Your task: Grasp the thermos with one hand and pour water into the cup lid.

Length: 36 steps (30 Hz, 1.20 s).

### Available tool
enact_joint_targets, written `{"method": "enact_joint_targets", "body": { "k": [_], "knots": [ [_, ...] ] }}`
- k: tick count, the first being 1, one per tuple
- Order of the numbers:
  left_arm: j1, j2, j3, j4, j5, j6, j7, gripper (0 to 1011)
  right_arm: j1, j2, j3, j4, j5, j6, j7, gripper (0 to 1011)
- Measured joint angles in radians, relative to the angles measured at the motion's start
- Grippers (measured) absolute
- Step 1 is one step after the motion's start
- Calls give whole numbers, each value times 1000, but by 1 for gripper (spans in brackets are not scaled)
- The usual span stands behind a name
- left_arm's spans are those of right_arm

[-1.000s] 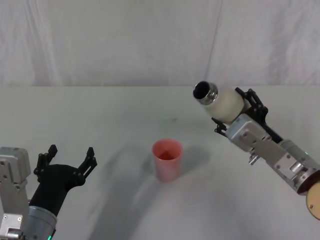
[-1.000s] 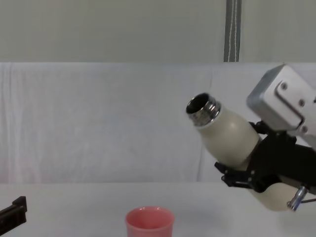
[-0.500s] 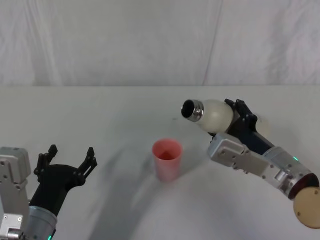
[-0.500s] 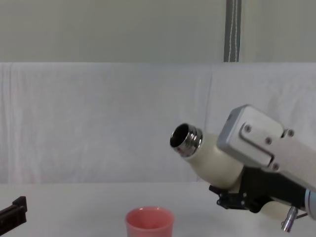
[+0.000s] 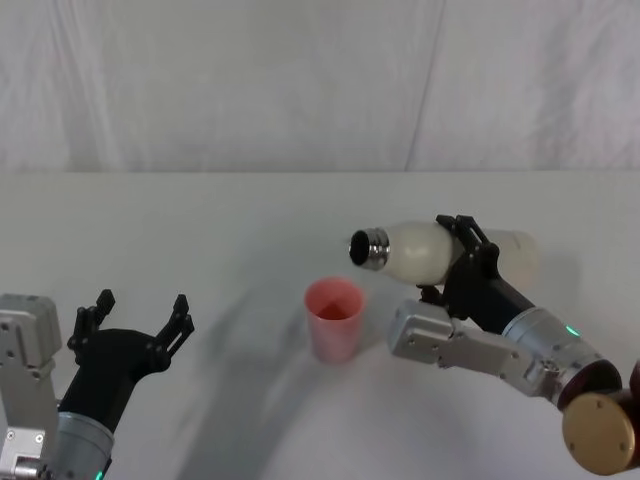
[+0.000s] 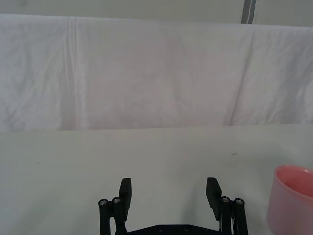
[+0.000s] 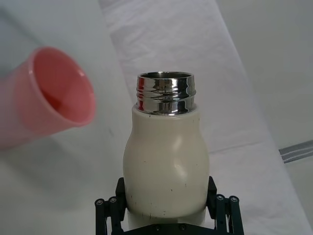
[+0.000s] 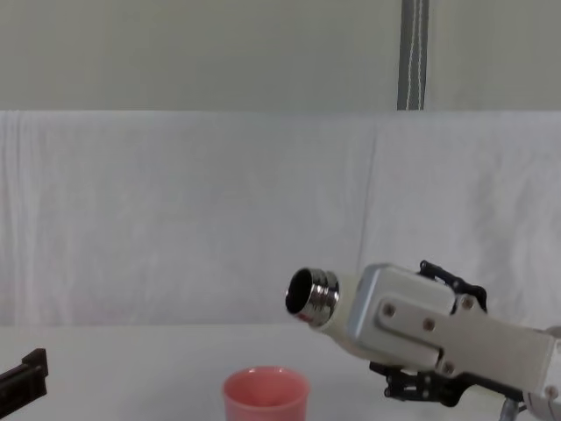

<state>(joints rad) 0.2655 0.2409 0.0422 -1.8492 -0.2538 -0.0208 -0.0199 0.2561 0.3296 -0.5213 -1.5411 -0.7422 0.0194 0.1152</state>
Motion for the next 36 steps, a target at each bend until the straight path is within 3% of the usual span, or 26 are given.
{"method": "enact_joint_targets", "body": {
  "k": [18,36],
  "knots": [
    [0,0,0,0,0,0,0,1001,7,7,-43,7,-113,40,-21,950],
    [0,0,0,0,0,0,0,1001,41,8,-84,11,-194,62,-16,950]
  ]
}}
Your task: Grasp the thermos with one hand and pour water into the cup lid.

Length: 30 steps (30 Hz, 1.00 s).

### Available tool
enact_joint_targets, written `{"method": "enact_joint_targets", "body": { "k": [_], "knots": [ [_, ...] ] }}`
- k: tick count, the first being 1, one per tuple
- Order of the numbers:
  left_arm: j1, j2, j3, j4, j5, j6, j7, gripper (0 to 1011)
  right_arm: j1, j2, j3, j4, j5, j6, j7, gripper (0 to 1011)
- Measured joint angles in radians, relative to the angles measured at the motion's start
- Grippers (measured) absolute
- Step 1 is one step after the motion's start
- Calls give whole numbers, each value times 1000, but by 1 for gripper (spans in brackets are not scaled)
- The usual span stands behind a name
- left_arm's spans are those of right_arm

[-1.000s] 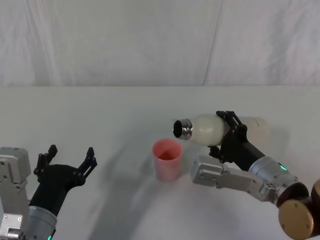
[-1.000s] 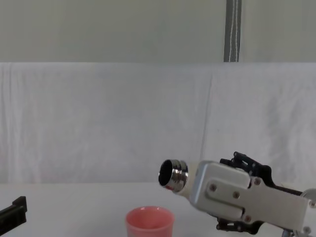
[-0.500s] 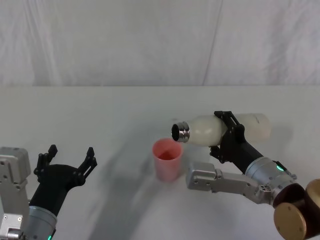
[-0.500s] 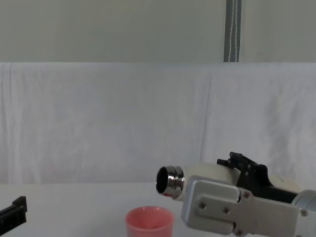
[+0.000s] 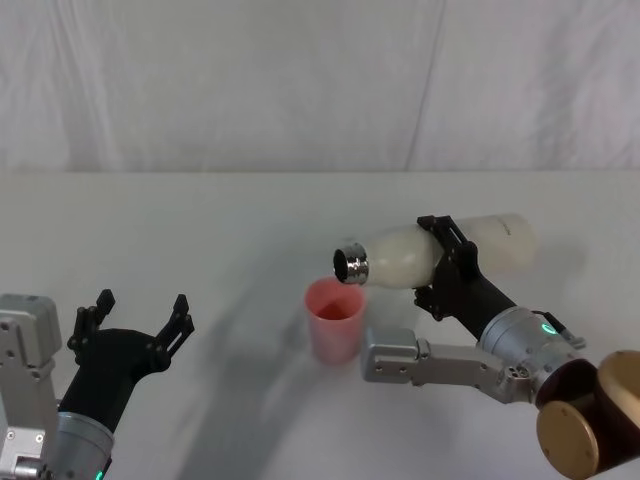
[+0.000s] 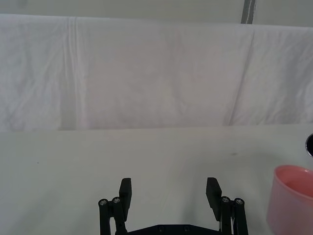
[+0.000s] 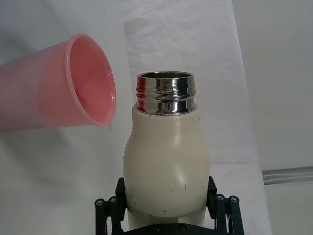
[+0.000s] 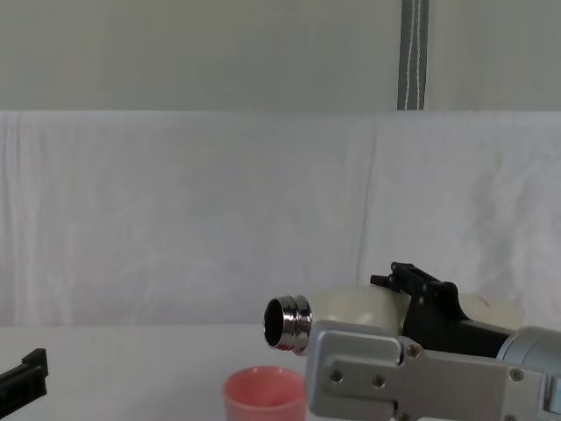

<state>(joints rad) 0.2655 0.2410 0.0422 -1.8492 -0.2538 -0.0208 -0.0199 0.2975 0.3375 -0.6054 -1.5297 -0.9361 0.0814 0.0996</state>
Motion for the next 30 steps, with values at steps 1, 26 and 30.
{"method": "enact_joint_targets", "body": {
  "k": [1,26,30],
  "knots": [
    [0,0,0,0,0,0,0,1001,1,0,-1,0,-2,1,0,950],
    [0,0,0,0,0,0,0,1001,16,17,-24,0,-64,15,-12,950],
    [0,0,0,0,0,0,0,1001,18,18,-25,0,-65,15,-13,950]
  ]
}}
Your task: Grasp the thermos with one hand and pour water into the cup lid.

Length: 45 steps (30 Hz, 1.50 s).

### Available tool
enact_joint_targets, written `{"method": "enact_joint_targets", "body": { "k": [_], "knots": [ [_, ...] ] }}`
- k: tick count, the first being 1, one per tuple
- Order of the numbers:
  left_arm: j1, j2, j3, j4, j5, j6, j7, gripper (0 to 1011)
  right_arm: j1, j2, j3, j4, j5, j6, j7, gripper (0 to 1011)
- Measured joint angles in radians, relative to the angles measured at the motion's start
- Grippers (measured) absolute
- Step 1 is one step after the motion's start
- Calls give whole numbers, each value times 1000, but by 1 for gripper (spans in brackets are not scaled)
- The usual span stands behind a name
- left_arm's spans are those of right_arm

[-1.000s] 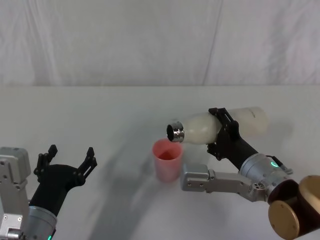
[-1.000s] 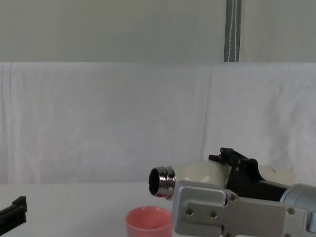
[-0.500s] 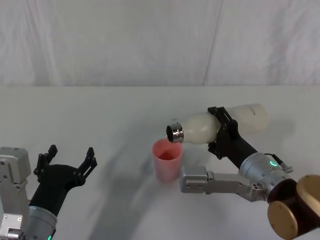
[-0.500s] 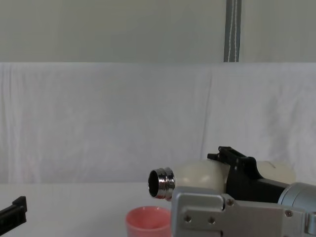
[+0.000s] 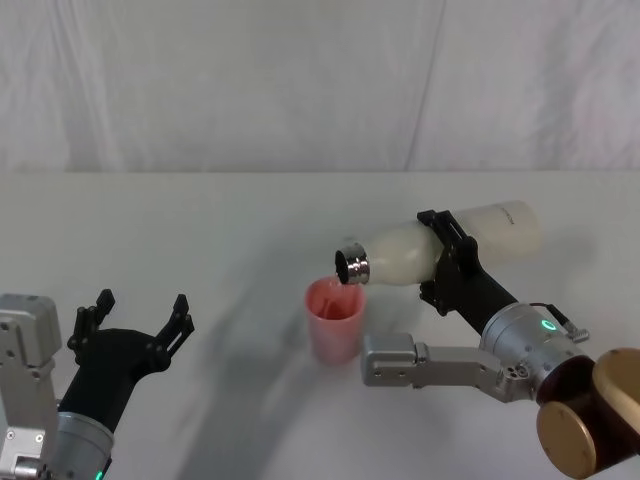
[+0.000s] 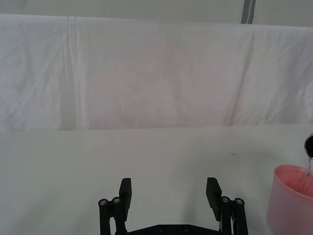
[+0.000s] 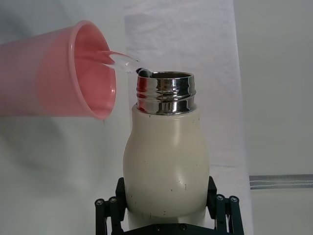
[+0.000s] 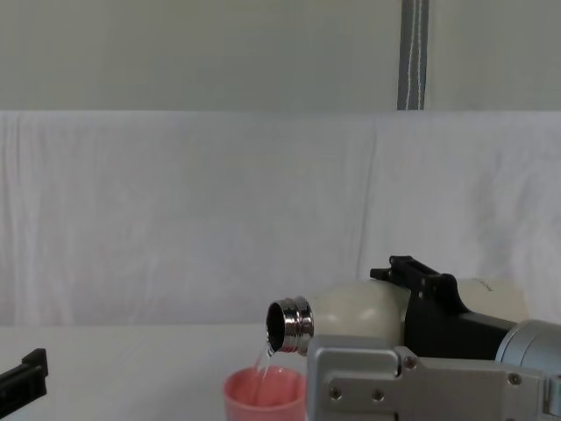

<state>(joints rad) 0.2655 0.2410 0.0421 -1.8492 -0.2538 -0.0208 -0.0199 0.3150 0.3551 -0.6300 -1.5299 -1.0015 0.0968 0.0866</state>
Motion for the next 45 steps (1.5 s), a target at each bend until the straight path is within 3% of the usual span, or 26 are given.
{"method": "enact_joint_targets", "body": {
  "k": [45],
  "knots": [
    [0,0,0,0,0,0,0,1001,34,13,2,-3,-4,-5,16,950]
  ]
}}
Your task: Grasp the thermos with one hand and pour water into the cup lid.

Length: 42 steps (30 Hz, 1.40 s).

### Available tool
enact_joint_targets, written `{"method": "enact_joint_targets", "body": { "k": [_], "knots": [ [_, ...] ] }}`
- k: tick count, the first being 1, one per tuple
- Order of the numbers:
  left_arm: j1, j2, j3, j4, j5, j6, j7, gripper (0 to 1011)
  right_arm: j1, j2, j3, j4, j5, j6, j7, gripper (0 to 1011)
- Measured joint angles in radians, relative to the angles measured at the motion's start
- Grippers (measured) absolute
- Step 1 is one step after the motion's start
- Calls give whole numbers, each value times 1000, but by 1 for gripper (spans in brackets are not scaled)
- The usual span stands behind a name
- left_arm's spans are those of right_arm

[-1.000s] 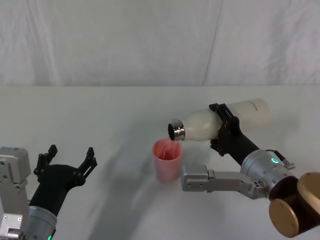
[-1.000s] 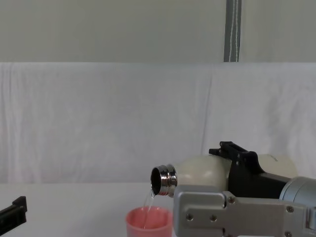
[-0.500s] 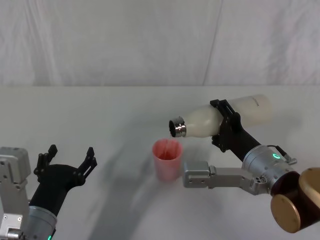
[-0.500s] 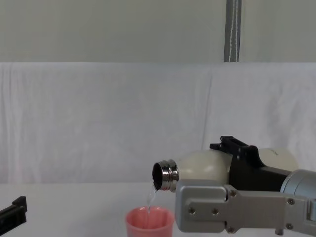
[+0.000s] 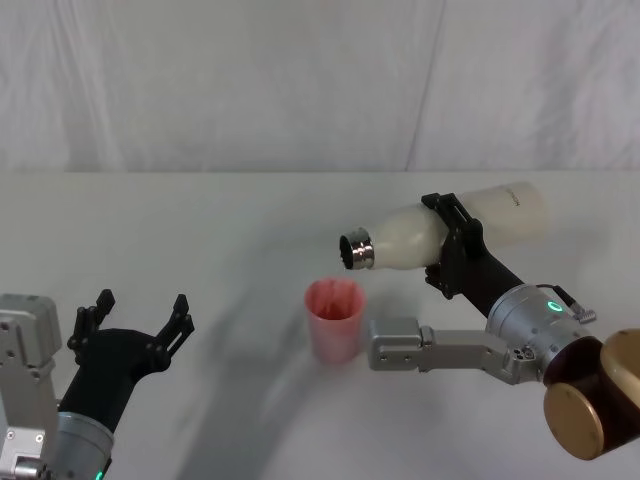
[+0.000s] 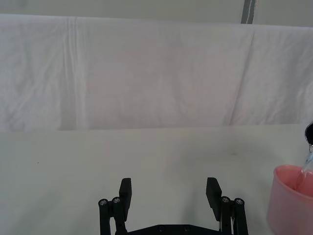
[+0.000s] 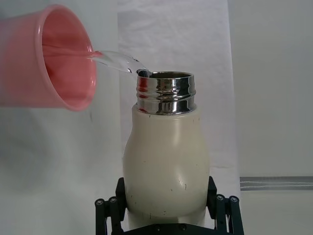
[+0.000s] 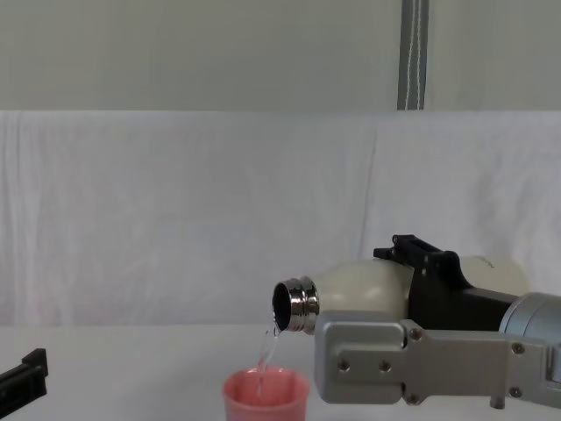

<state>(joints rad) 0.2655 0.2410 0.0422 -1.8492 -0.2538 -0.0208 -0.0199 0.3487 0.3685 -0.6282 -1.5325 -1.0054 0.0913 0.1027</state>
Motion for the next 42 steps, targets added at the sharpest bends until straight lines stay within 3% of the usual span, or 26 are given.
{"method": "enact_joint_targets", "body": {
  "k": [25,42],
  "knots": [
    [0,0,0,0,0,0,0,1001,-3,3,10,-6,15,0,1,950],
    [0,0,0,0,0,0,0,1001,-63,-37,83,-50,164,-25,3,950]
  ]
}}
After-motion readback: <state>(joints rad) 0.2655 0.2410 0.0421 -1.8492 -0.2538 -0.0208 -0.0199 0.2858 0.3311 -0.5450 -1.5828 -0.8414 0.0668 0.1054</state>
